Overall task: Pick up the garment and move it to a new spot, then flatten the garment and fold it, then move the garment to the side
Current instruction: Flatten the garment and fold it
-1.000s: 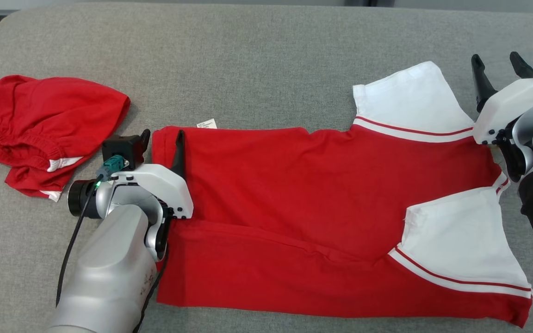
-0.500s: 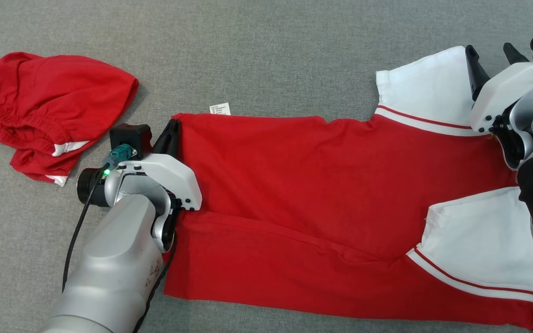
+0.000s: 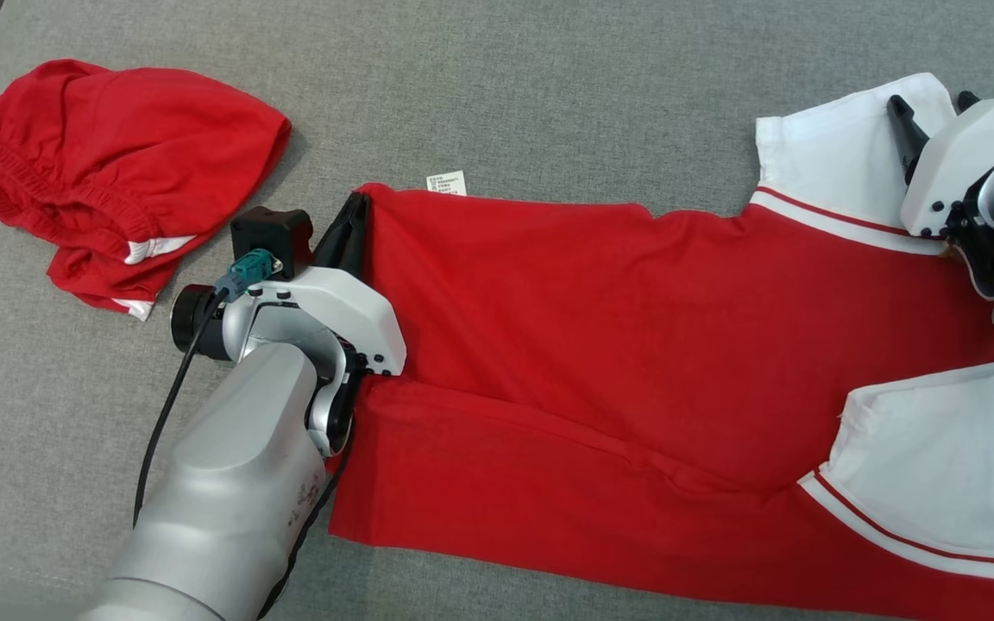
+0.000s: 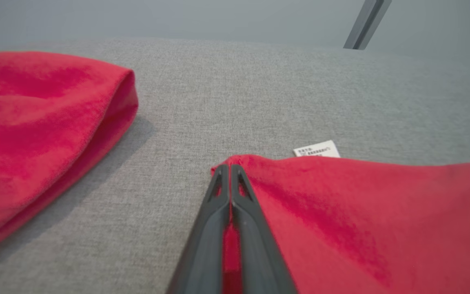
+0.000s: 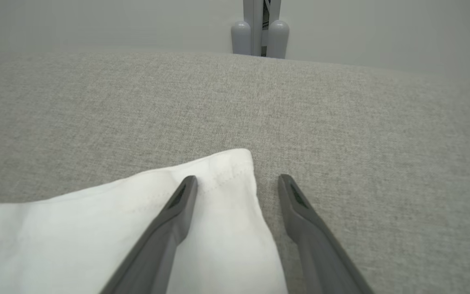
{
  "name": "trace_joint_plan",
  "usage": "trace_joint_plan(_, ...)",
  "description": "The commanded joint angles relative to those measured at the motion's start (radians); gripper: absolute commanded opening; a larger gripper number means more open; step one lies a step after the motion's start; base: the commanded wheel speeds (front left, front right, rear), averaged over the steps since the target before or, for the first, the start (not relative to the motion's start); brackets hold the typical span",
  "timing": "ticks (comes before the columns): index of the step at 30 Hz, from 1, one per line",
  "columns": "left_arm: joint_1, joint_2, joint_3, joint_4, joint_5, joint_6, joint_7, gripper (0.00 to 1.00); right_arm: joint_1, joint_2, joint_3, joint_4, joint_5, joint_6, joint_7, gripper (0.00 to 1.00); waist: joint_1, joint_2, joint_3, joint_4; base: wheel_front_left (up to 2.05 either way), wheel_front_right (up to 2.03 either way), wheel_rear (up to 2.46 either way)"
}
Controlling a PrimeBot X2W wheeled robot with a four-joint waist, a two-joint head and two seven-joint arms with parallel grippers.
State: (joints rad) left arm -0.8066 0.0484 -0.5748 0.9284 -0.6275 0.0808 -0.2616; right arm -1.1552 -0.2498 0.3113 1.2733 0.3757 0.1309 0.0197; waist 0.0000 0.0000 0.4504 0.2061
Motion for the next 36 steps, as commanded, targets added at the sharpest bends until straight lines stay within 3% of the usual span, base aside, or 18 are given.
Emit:
trace_joint_plan(1, -0.014, 0.004, -0.005, -0.007, -0.009, 0.007, -0.004, 0.0, -0.006, -0.01, 0.007, 0.005, 0.001, 0.0, 0.014, 1.0, 0.0, 0.0, 0.004, 0.007, 0.0, 0.0, 0.0)
trace_joint_plan(3, -0.014, 0.004, -0.009, -0.016, -0.013, 0.011, -0.004, 0.0, -0.007, -0.018, 0.011, 0.008, 0.0, 0.0, 0.03, 1.0, 0.0, 0.0, 0.006, 0.013, 0.0, 0.0, 0.0)
trace_joint_plan(4, -0.012, 0.004, -0.011, -0.021, -0.015, 0.013, -0.004, 0.0, -0.007, -0.019, 0.012, 0.009, 0.001, 0.0, 0.037, 0.83, 0.0, 0.0, 0.006, 0.016, 0.0, 0.0, 0.0)
trace_joint_plan(5, -0.01, 0.004, -0.013, -0.025, -0.016, 0.013, -0.004, 0.0, -0.007, -0.021, 0.014, 0.01, 0.004, 0.0, 0.04, 0.49, 0.0, 0.0, 0.006, 0.018, 0.0, 0.0, 0.0)
trace_joint_plan(6, -0.009, 0.005, -0.012, -0.028, -0.016, 0.016, -0.004, 0.0, -0.008, -0.022, 0.018, 0.011, 0.004, 0.0, 0.048, 0.34, 0.0, 0.0, 0.007, 0.02, 0.0, 0.0, 0.0)
trace_joint_plan(7, -0.008, 0.004, -0.011, -0.031, -0.016, 0.018, -0.004, 0.0, -0.008, -0.023, 0.023, 0.011, 0.002, 0.0, 0.047, 0.0, 0.0, 0.0, 0.007, 0.02, 0.0, 0.0, 0.0)
trace_joint_plan(18, 0.027, 0.008, 0.067, -0.091, 0.051, 0.039, -0.003, 0.0, -0.029, -0.055, 0.009, -0.003, -0.02, 0.0, -0.158, 0.0, 0.0, 0.0, -0.025, -0.008, 0.0, 0.0, 0.0)
trace_joint_plan(25, 0.082, 0.029, 0.157, -0.138, 0.114, 0.031, -0.003, 0.0, 0.007, -0.033, -0.001, -0.025, -0.011, 0.0, -0.262, 0.0, 0.0, 0.0, -0.076, -0.065, 0.0, 0.0, 0.0)
trace_joint_plan(31, 0.156, 0.05, 0.213, -0.165, 0.162, 0.015, -0.003, 0.0, 0.119, 0.001, 0.001, -0.132, 0.049, 0.0, -0.286, 0.0, 0.0, 0.0, -0.143, -0.122, 0.0, 0.0, 0.0)
trace_joint_plan(36, 0.238, 0.061, 0.25, -0.168, 0.189, 0.0, -0.003, 0.0, 0.293, 0.013, 0.017, -0.294, 0.097, 0.0, -0.286, 0.0, 0.0, 0.0, -0.213, -0.168, 0.0, 0.0, 0.0)
